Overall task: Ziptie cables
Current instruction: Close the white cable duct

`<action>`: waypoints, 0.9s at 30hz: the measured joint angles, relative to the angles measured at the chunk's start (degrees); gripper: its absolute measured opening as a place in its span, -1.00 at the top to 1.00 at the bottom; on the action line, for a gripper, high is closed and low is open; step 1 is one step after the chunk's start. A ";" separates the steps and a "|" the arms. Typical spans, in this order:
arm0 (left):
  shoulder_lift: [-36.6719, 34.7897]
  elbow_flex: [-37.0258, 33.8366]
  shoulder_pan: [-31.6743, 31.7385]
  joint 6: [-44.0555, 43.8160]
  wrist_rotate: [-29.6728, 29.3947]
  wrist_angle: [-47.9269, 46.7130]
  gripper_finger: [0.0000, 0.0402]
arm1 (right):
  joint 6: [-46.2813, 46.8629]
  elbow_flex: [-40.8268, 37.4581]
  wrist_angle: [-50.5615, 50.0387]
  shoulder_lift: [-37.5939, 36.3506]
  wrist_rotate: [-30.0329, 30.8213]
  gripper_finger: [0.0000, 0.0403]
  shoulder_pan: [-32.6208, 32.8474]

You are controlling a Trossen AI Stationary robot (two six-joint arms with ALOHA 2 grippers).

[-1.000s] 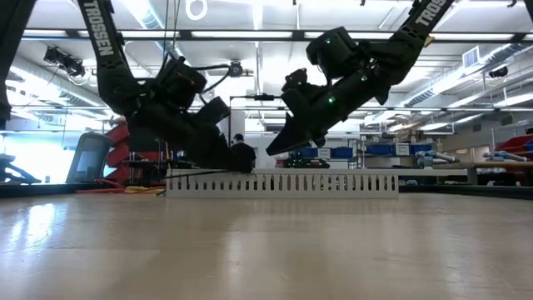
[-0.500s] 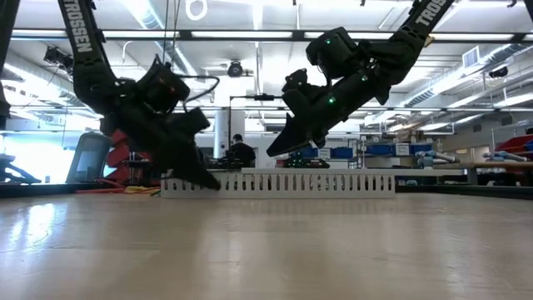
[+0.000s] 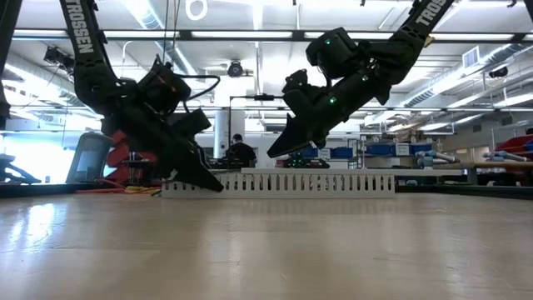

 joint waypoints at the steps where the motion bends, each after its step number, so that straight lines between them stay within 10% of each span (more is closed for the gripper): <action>1: 0.51 0.03 0.00 0.10 -0.26 0.21 -0.41 | 0.00 0.00 -0.01 -0.06 0.00 1.00 0.08; 18: 2.40 0.11 0.00 -1.10 -0.74 2.94 -0.24 | 10.45 -0.78 -42.08 -21.55 17.92 1.00 3.29; 27: 2.45 0.09 0.00 -1.29 -0.74 3.17 -0.25 | 9.39 -4.70 -23.78 -12.13 14.35 1.00 1.66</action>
